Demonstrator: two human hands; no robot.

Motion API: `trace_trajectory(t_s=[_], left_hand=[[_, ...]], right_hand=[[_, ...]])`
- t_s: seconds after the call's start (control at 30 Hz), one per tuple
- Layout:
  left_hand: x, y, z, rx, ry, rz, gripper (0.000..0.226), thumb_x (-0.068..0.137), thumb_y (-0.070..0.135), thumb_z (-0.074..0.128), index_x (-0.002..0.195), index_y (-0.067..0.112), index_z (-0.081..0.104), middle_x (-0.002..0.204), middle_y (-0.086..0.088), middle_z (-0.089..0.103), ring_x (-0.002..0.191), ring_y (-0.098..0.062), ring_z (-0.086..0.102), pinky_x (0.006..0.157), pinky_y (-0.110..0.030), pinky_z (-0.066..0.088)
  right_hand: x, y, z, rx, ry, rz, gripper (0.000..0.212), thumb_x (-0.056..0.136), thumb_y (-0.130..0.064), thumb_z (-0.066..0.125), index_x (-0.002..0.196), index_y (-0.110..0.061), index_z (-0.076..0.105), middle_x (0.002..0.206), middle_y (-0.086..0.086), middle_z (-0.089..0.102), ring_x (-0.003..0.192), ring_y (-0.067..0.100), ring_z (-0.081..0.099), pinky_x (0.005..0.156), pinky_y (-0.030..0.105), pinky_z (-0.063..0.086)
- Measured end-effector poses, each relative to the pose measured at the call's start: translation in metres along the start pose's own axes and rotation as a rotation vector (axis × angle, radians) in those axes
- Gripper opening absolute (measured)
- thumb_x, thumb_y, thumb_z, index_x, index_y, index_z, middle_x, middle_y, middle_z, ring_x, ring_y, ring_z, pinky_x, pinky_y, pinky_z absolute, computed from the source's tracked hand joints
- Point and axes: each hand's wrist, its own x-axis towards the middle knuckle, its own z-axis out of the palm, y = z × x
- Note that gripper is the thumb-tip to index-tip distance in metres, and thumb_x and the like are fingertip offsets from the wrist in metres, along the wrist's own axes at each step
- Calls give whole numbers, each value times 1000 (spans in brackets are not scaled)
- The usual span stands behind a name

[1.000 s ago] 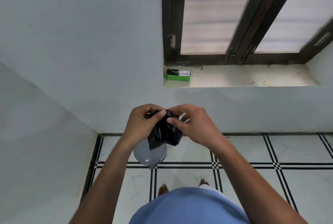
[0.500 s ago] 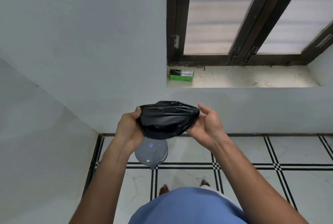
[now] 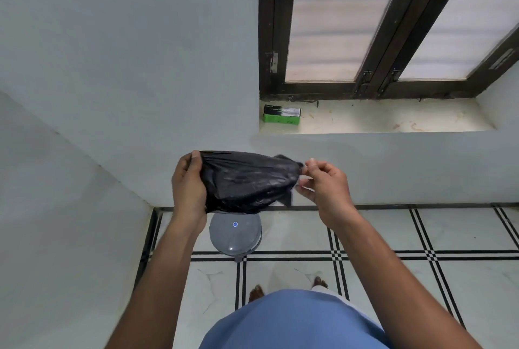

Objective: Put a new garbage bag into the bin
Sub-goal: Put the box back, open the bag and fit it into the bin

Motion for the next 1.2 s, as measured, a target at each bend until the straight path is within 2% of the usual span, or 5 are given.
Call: trace_trajectory(t_s=[0.47,0.67,0.8,0.97,1.2], left_hand=[[-12,-1,15,-169,-162,-341,28,110,7,50,128,-6,67,111,-18,78,85,-20,82,65,-25,65],[-23,9,19,-116,-261,-286,25,111,24,56,114,5,72,109,-12,82,86,-18,82,74,-30,66],[-22,-1,9,442,-492,-52,93,77,87,66,153,37,46,149,16,60,131,-10,62,103,-42,53],[-23,-33,3,833,-948,-204,55,83,47,93,129,21,78,125,-2,81,119,-21,76,113,-43,55],[-23,-18,33,-141,-321,-441,23,107,25,64,105,7,78,87,-5,77,68,-16,75,66,-28,63]], right_hand=[[-58,6,26,-1001,-414,-762,73,95,-48,85,159,-33,54,136,-14,65,119,6,61,108,32,52],[-42,-1,17,-446,-285,-595,14,103,-5,77,112,-8,87,95,2,86,84,17,80,88,45,69],[-42,-29,8,105,-305,-171,19,108,-22,72,104,-3,76,94,12,81,77,21,76,90,46,70],[-21,-44,-9,409,-195,40,22,109,-25,72,118,-4,74,112,11,81,90,18,82,82,29,68],[-41,-13,-25,-557,-307,-95,149,57,-98,79,176,-30,20,165,-8,44,143,17,53,118,45,50]])
